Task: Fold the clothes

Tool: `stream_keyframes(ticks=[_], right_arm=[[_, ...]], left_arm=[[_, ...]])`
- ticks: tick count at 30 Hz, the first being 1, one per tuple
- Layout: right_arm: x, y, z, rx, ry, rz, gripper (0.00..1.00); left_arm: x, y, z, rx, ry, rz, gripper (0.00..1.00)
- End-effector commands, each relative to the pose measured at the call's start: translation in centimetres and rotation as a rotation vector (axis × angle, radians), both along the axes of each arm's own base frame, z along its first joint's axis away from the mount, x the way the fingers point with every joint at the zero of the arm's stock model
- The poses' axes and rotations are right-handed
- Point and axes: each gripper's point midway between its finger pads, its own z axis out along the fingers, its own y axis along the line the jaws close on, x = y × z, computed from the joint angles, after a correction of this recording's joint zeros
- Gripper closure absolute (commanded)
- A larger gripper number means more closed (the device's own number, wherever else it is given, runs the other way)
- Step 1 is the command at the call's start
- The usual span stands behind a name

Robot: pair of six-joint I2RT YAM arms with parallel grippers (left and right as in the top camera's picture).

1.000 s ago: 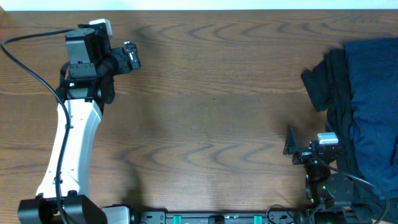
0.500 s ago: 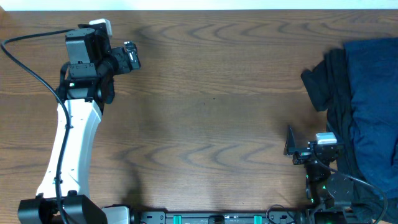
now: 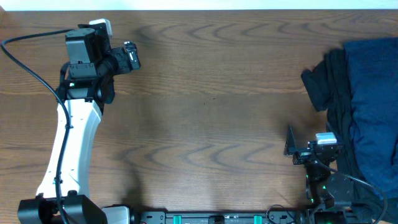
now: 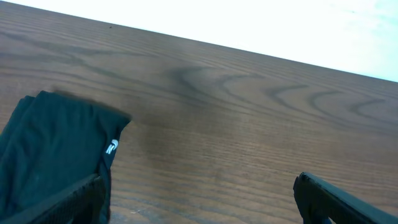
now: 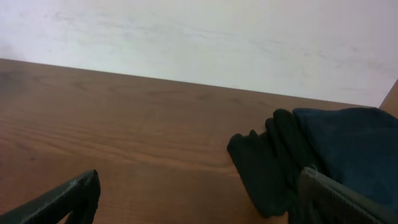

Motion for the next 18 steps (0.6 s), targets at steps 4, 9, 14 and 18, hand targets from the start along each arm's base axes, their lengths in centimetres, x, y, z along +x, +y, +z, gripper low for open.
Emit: stream_keyframes(ticks=[4,9,14,18], right_arm=[[0.0,-0.1,-0.1,-0.013,-0.001,0.001,0.01],[0.0,-0.1,-0.1,-0.014,-0.001,0.001,0.01],[0.0,-0.1,-0.1,-0.014,-0.001,0.001,0.01],[0.0,-0.1,-0.1,-0.014,-0.001,0.001,0.01]], left_arm=[[0.0,0.1,0.4,-0.002,-0.009,0.002,0.02],[0.0,0.1,0.4,-0.002,-0.009,0.002,0.02],[-0.1,0.1,0.6,-0.002,-0.014,0.003,0.02],[-1.7,0.0,2.8,0.001,-0.063,0.003,0.02]])
